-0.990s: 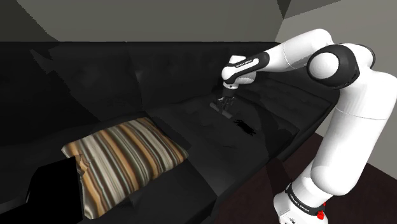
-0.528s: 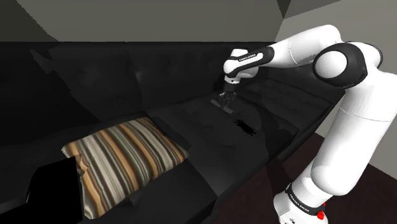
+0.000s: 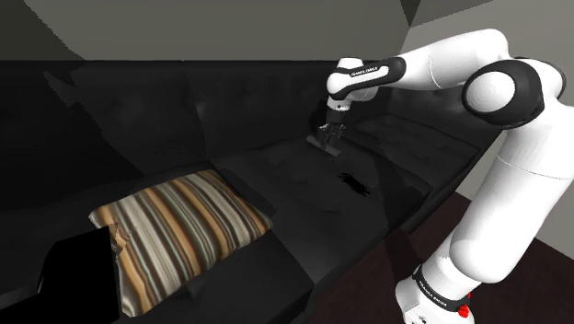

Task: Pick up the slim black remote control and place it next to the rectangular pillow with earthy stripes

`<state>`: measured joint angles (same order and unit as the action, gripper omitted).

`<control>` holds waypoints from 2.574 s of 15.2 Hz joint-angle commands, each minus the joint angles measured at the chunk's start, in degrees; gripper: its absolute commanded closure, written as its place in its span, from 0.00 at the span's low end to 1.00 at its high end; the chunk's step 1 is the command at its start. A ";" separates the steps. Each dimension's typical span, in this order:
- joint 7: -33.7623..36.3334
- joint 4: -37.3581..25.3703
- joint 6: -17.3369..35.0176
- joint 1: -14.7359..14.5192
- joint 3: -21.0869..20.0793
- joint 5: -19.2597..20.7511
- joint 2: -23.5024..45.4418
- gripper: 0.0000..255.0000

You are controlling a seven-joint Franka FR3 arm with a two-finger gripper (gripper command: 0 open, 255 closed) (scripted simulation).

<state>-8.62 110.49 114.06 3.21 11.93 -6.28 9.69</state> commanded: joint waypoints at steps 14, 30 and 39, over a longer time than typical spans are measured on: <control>1.17 -7.73 -10.73 -0.02 0.20 1.05 -3.12 1.00; 8.36 -10.42 -17.10 -3.60 -2.77 1.53 -7.40 1.00; 20.31 -6.54 -15.24 -9.74 -8.79 0.88 -10.48 1.00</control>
<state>9.98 103.74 98.46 -5.70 3.97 -5.24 -0.75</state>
